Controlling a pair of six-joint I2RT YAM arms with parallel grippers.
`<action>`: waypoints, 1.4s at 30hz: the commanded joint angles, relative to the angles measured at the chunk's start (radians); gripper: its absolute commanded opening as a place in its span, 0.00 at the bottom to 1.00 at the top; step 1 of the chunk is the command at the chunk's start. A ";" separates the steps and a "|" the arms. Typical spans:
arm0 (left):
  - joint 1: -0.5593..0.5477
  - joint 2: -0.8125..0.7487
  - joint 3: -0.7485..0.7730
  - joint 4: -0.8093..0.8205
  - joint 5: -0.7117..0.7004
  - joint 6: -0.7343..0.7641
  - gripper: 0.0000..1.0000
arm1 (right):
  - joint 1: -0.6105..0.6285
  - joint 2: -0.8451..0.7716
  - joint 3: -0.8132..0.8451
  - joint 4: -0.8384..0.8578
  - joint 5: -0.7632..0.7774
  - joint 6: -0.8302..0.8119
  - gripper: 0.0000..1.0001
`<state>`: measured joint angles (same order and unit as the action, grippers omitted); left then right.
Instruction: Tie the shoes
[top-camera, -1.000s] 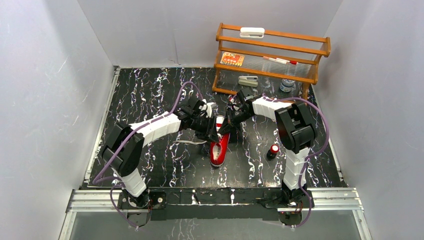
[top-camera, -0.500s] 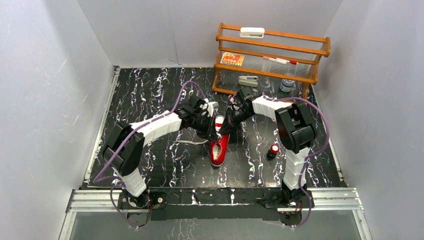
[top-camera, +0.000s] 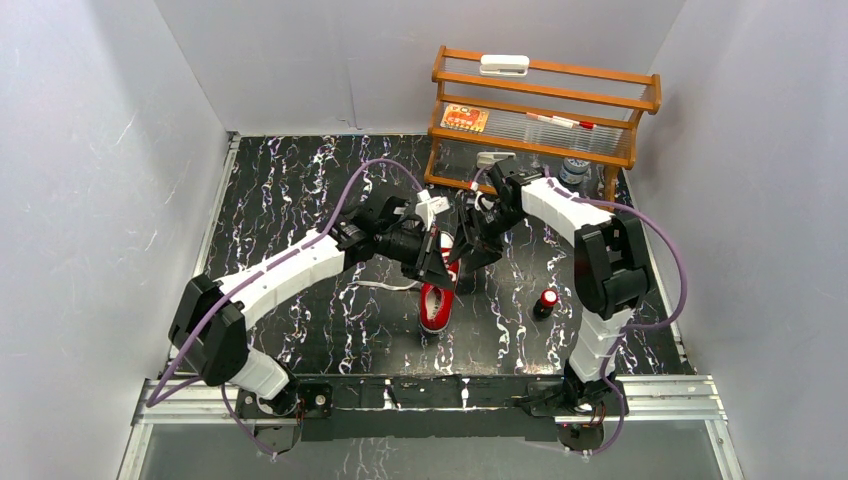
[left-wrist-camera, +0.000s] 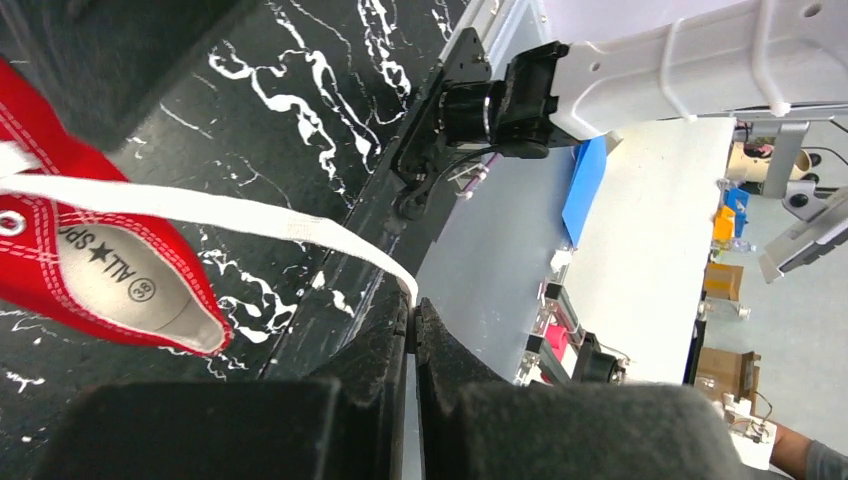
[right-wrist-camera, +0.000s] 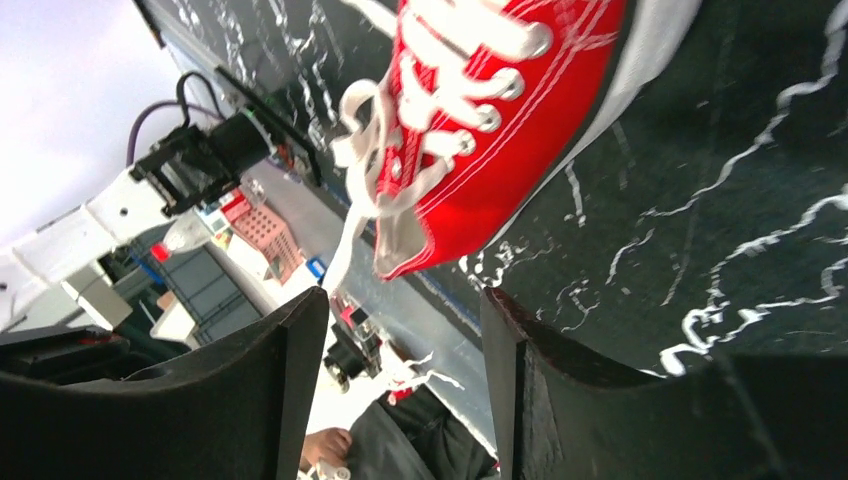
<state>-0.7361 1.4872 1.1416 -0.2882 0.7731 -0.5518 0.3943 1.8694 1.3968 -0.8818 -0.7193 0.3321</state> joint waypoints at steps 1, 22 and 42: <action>-0.017 0.007 0.060 0.015 0.054 -0.035 0.00 | 0.021 -0.082 -0.008 -0.056 -0.099 -0.006 0.67; -0.058 0.002 0.169 -0.050 0.002 0.016 0.00 | 0.070 -0.112 -0.021 -0.179 -0.033 -0.046 0.02; 0.135 0.042 -0.212 0.171 -0.440 0.459 0.61 | 0.026 -0.165 -0.068 -0.063 -0.006 -0.052 0.00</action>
<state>-0.6014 1.3972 0.8871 -0.2028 0.3244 -0.2901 0.4210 1.7142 1.3148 -0.9680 -0.6846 0.2852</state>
